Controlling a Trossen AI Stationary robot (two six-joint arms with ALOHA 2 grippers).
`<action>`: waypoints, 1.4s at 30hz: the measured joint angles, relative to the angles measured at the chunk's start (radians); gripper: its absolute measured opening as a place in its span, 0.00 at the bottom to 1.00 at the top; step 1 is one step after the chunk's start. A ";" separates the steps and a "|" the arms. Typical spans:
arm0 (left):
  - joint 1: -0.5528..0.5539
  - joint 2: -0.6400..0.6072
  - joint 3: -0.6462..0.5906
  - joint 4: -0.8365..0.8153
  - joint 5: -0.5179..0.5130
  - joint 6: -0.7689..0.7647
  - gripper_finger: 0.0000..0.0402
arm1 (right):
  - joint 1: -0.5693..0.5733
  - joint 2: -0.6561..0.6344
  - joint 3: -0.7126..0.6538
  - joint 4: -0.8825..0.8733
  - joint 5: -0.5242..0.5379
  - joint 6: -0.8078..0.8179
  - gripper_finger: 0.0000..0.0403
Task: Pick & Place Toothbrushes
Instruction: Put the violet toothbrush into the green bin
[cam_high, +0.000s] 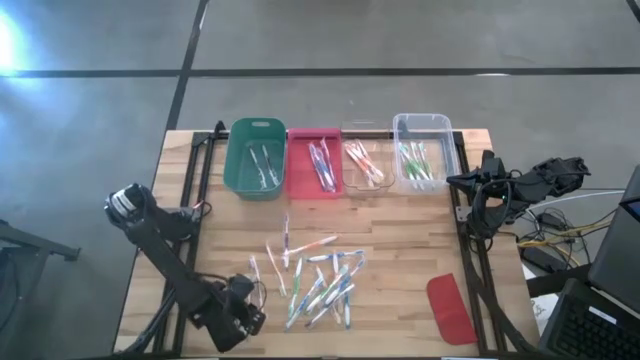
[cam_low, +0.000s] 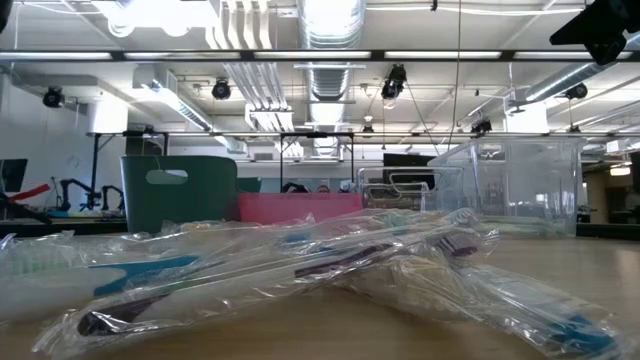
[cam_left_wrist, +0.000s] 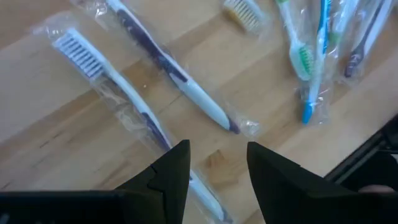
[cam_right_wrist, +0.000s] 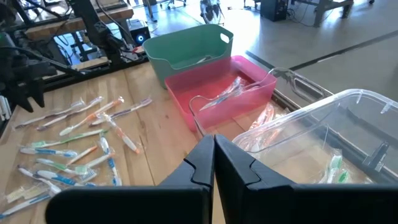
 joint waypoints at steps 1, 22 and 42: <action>-0.002 0.011 0.002 -0.002 0.000 -0.004 0.41 | 0.000 0.000 0.000 0.000 0.000 0.000 0.02; 0.000 0.057 -0.004 -0.050 0.016 -0.027 0.41 | 0.000 0.000 0.000 0.000 0.000 0.000 0.02; 0.000 0.150 -0.004 -0.078 0.026 -0.040 0.41 | 0.000 0.000 0.000 0.000 0.000 0.000 0.02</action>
